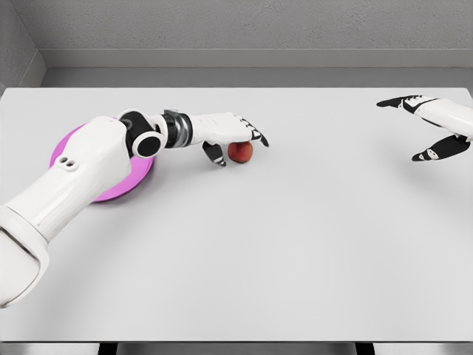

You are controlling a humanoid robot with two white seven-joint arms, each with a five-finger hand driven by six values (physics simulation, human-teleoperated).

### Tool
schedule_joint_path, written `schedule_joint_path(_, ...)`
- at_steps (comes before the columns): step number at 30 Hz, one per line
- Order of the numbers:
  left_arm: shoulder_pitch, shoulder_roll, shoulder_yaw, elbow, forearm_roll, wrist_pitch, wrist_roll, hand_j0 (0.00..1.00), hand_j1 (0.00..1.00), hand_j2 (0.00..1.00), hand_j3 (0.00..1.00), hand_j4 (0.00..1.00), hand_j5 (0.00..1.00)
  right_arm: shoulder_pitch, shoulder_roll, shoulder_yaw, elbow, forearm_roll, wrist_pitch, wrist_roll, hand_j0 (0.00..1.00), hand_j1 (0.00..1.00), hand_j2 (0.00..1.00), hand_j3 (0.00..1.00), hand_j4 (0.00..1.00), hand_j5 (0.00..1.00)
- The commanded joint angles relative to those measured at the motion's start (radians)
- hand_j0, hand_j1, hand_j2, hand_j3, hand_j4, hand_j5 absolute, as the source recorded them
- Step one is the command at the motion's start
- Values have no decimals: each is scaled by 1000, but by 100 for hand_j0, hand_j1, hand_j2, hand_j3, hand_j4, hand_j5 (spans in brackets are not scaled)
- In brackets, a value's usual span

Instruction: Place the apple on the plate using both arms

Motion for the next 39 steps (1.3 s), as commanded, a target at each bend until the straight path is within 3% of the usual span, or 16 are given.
schedule_joint_path(1, 2, -6, 1, 5, 1, 2, 0, 86, 86, 86, 86, 86, 86, 0, -1, 0, -1, -7, 3, 0, 100, 100, 100, 100, 100, 100)
schedule_joint_path(21, -5, -27, -11, 27, -5, 2, 0, 79, 79, 79, 79, 79, 79, 2, -1, 0, -1, -7, 3, 0, 100, 100, 100, 100, 100, 100)
schedule_joint_path(29, -5, -27, -25, 25, -7, -8, 0, 60, 60, 60, 60, 60, 60, 6, -1, 1, -1, -7, 3, 0, 100, 100, 100, 100, 100, 100)
schedule_joint_path(39, -12, -23, -25, 22, -5, -16, -3, 54, 54, 54, 54, 54, 54, 6, -1, 1, -1, -8, 3, 0, 100, 100, 100, 100, 100, 100)
